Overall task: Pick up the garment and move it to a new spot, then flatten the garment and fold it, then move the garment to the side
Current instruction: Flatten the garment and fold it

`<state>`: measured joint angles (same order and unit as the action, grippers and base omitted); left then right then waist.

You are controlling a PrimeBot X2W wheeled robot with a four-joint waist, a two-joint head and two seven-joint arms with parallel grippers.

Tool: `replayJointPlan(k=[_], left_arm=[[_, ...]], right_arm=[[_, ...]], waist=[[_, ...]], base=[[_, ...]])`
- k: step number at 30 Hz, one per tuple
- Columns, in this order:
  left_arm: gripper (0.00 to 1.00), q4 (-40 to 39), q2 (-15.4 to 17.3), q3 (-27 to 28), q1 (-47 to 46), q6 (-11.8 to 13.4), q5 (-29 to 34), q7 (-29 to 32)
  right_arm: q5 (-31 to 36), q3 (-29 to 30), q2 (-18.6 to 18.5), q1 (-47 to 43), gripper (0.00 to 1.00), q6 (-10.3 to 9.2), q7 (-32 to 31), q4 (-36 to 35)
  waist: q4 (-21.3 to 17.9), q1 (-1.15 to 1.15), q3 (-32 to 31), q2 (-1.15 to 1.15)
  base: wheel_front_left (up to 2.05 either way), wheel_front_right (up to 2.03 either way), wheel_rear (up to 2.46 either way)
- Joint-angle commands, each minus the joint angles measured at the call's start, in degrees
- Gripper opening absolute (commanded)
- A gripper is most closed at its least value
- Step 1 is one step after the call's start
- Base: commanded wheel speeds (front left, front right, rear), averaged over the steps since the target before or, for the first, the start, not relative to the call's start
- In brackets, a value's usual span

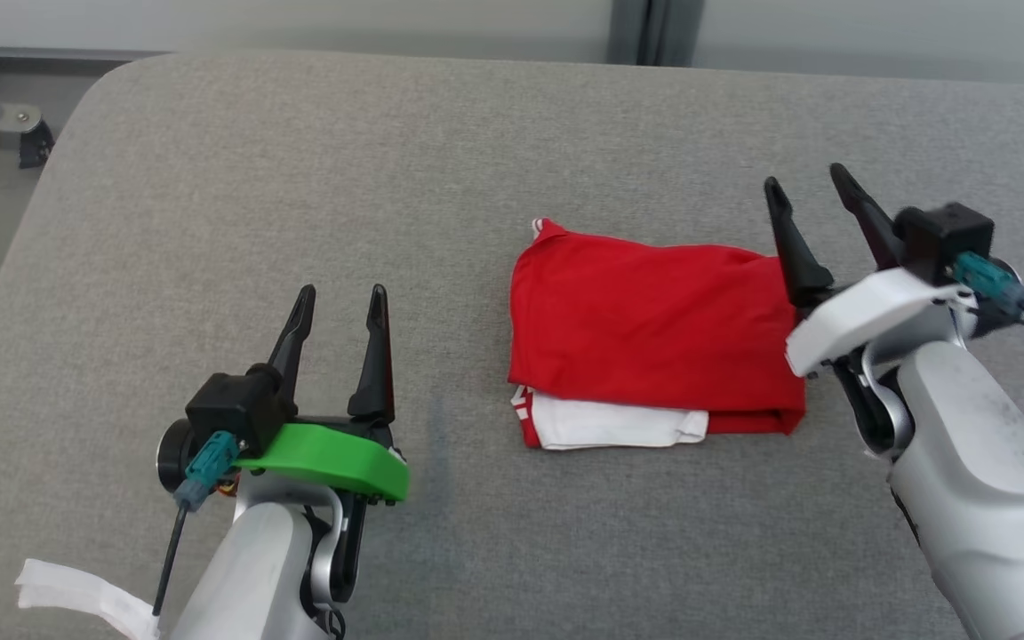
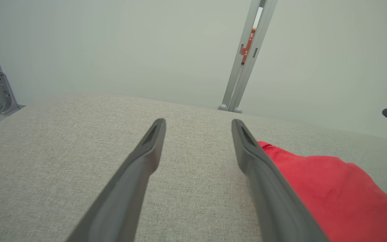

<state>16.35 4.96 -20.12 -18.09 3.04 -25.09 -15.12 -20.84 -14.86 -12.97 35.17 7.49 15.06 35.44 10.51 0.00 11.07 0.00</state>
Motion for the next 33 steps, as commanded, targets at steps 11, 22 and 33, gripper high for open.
replayJointPlan(k=[11, 22, 33], left_arm=[[1.00, 0.90, -1.07, 6.46, 6.32, -0.95, 1.21, 0.00], [1.00, 0.08, -1.65, 10.11, 12.01, -2.53, 3.76, 0.00], [1.00, 0.33, -1.93, 10.48, 13.06, -2.97, 5.65, 0.00]], right_arm=[[9.62, 13.52, 5.50, -21.29, 1.00, 0.00, 0.13, -18.31], [10.16, 16.10, 9.36, -31.70, 1.00, 0.00, -2.28, -27.16], [10.46, 16.24, 10.00, -33.87, 1.00, 0.00, -4.39, -28.44]], waist=[[-7.02, 0.00, -4.81, 0.00], [-7.47, 0.00, -7.22, 0.00], [-7.14, 0.00, -8.16, 0.00]], base=[[0.00, 0.00, 0.00], [0.00, 0.00, 0.00], [0.00, 0.00, 0.00]])
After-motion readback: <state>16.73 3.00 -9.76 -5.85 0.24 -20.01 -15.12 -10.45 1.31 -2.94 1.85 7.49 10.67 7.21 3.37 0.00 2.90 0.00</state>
